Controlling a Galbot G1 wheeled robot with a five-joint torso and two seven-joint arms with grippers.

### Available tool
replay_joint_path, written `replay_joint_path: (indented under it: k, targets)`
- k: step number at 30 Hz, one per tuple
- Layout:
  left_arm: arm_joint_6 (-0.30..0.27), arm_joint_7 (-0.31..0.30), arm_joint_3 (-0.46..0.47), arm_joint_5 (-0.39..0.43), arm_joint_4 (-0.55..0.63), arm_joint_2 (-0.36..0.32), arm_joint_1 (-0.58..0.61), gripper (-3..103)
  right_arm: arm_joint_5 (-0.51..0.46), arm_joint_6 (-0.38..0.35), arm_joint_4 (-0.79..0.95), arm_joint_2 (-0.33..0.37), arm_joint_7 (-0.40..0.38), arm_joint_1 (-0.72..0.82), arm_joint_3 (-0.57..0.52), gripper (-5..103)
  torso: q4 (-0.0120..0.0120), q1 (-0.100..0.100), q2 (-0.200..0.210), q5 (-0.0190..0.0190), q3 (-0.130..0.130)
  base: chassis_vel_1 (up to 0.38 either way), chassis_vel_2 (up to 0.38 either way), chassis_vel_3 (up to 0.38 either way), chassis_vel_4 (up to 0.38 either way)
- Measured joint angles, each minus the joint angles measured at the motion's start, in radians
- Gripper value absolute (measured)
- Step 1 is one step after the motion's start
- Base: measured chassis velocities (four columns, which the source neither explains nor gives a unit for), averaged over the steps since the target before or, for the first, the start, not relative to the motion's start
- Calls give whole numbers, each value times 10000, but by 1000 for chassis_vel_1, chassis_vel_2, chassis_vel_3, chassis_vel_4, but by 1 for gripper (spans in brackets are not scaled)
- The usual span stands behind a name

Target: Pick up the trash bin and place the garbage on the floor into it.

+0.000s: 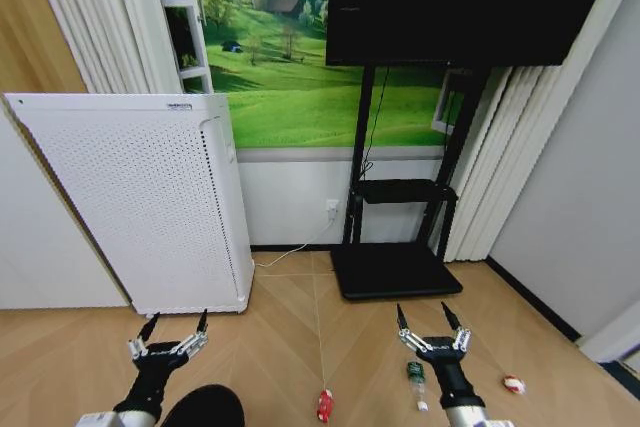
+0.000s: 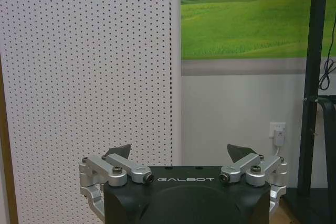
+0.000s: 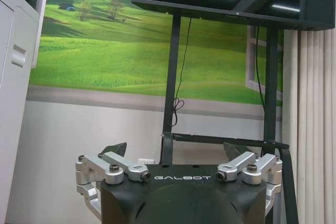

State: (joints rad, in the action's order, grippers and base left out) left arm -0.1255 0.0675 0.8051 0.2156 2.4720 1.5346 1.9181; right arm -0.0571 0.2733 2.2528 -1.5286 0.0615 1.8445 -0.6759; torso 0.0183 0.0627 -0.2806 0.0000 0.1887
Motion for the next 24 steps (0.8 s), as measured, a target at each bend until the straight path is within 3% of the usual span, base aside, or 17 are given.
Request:
replay_joint_path:
  k: [24]
  targets:
    - [0,20,-8,17,-16,10,-13,100,22,3,-5,-26,-48,6,-1,100,0,-255,958,0,-705,0,0,0,0]
